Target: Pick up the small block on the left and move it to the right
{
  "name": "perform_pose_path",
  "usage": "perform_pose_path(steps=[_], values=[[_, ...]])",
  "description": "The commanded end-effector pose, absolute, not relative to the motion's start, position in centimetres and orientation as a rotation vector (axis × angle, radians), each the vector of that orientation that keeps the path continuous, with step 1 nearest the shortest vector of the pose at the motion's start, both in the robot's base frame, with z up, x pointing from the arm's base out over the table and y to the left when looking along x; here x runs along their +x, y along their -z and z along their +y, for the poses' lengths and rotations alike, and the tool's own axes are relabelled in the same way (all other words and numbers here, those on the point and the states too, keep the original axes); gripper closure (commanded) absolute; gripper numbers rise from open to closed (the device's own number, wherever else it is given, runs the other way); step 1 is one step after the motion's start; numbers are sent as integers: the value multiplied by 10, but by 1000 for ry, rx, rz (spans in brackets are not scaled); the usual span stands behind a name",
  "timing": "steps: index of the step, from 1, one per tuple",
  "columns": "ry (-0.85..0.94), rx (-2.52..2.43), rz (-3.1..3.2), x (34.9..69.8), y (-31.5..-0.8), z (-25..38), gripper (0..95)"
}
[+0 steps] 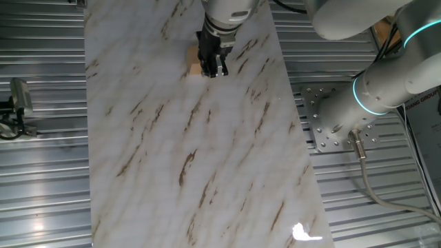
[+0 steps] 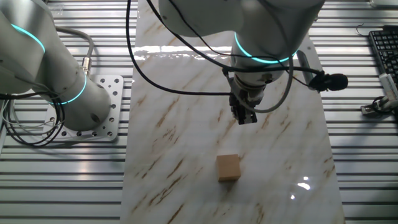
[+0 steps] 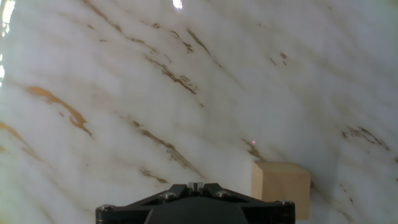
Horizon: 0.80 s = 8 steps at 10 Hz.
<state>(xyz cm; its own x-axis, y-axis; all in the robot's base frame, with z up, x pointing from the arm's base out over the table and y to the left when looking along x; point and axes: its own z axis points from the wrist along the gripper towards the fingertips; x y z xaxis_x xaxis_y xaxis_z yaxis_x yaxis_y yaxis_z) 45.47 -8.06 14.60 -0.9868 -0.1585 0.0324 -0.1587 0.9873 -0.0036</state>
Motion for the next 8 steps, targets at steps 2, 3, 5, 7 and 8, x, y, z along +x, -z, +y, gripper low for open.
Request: perform_pose_path(steps=[2, 3, 5, 7, 8], values=[[-8, 253, -3100, 455, -146, -80, 950], [-5, 258, -3100, 455, -146, -80, 950], [9, 270, -3100, 455, -146, -80, 950], [22, 274, -3100, 455, -146, -80, 950], [23, 275, -3100, 455, -146, -80, 950]])
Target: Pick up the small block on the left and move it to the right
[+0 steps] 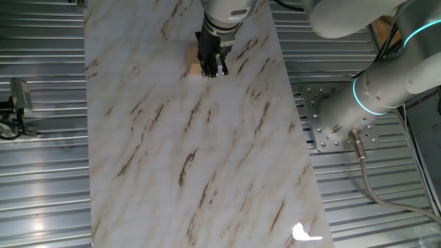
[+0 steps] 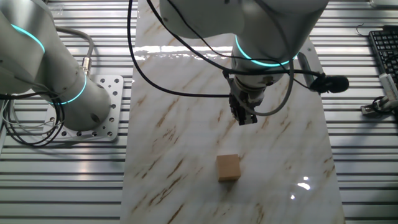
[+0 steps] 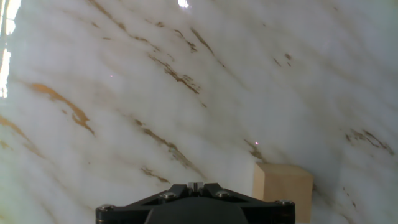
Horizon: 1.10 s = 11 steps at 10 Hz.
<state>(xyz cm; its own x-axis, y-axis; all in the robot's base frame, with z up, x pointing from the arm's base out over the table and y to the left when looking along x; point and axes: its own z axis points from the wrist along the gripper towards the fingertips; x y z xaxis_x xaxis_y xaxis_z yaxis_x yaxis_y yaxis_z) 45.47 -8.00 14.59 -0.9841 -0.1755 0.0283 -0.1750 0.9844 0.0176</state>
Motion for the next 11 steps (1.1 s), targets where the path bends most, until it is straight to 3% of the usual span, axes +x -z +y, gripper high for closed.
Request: perform_pose_path(steps=[1, 11], values=[[29, 271, -3100, 455, -146, -80, 950], [89, 303, -3088, 455, -146, -80, 950]])
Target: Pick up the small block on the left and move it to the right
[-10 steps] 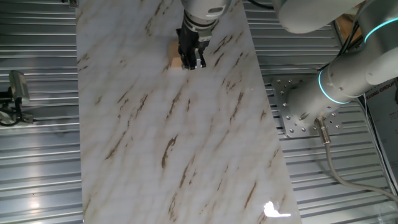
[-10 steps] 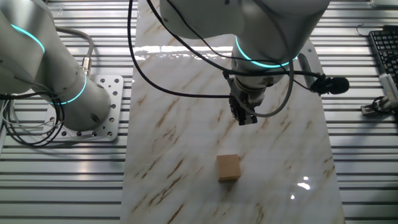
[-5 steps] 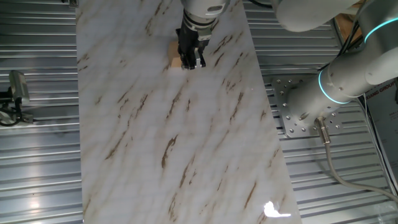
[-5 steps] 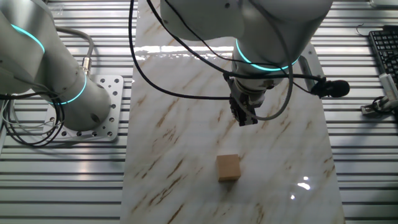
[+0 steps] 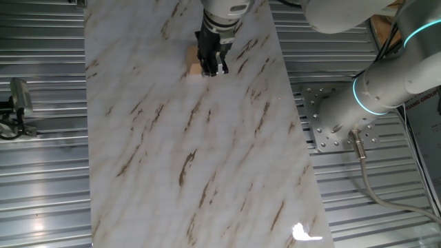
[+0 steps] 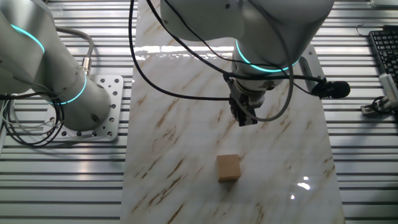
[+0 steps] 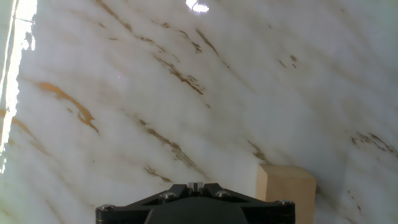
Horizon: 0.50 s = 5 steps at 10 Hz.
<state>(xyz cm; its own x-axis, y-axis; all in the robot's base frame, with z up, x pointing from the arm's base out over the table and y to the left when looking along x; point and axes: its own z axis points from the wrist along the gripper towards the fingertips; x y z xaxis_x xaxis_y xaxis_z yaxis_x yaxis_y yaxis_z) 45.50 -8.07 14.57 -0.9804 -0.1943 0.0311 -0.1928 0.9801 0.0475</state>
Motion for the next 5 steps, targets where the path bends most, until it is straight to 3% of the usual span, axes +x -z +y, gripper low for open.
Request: perform_pose_path(steps=[1, 5], values=[[100, 307, -3079, 455, -146, -80, 950], [135, 281, -3035, 455, -146, -80, 950]])
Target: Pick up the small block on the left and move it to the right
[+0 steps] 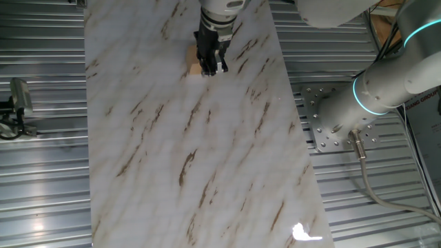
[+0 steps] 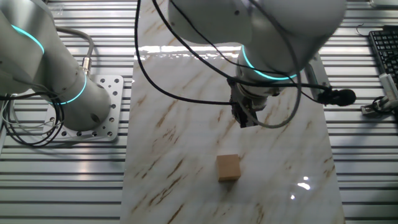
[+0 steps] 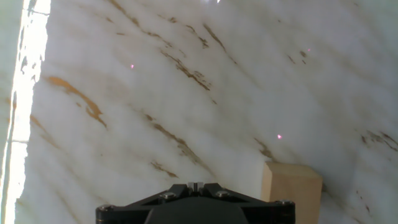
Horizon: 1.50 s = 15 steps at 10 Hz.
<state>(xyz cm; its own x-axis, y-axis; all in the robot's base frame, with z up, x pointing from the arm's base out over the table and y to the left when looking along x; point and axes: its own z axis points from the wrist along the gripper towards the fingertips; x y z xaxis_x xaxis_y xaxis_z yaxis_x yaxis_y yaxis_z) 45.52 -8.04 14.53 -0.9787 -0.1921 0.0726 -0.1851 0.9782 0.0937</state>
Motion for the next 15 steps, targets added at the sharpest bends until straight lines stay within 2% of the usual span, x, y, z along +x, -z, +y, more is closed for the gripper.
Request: perform_pose_path(steps=[1, 15], values=[[139, 270, -3028, 455, -146, -80, 950], [174, 60, -2976, 455, -146, -80, 950]])
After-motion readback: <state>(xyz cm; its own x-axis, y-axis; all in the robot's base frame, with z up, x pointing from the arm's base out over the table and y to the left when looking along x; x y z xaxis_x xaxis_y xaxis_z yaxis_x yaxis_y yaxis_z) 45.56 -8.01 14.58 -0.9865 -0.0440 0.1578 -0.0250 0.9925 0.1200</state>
